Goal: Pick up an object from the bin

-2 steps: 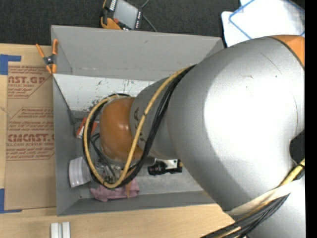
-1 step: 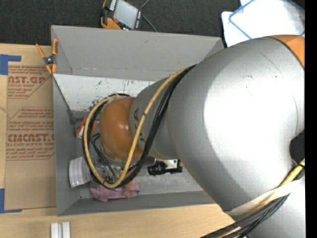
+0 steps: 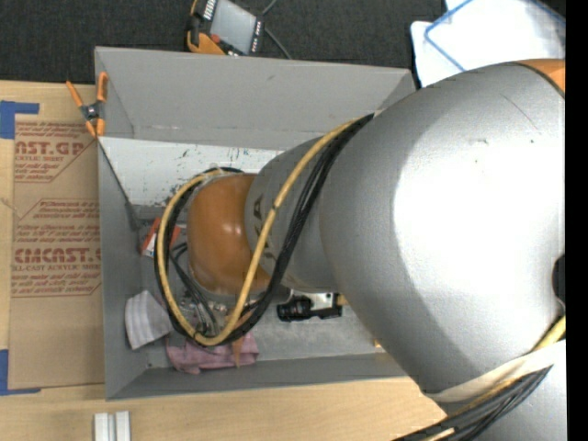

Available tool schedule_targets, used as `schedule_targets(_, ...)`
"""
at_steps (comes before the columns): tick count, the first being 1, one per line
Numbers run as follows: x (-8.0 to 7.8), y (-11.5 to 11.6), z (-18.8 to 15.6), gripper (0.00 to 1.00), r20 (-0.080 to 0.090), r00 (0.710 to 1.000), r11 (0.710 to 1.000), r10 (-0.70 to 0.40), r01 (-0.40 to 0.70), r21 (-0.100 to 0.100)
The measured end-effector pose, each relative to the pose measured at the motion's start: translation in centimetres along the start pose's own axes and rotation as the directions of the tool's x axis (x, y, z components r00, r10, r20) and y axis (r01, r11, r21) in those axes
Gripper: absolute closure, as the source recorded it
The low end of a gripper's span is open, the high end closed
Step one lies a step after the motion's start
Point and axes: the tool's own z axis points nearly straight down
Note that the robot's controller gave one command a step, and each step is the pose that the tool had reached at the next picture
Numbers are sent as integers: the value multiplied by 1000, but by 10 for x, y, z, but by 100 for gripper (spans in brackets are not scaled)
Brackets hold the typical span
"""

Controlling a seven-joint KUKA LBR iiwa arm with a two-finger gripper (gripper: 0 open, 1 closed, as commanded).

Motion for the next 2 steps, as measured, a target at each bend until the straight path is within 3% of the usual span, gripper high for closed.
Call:
schedule_targets(1, 0, 0, -6, 100, 1, 1000, 1000, -1, 1, -1)
schedule_targets(2, -1, 2, -100, 100, 2, 1000, 1000, -2, 2, -2)
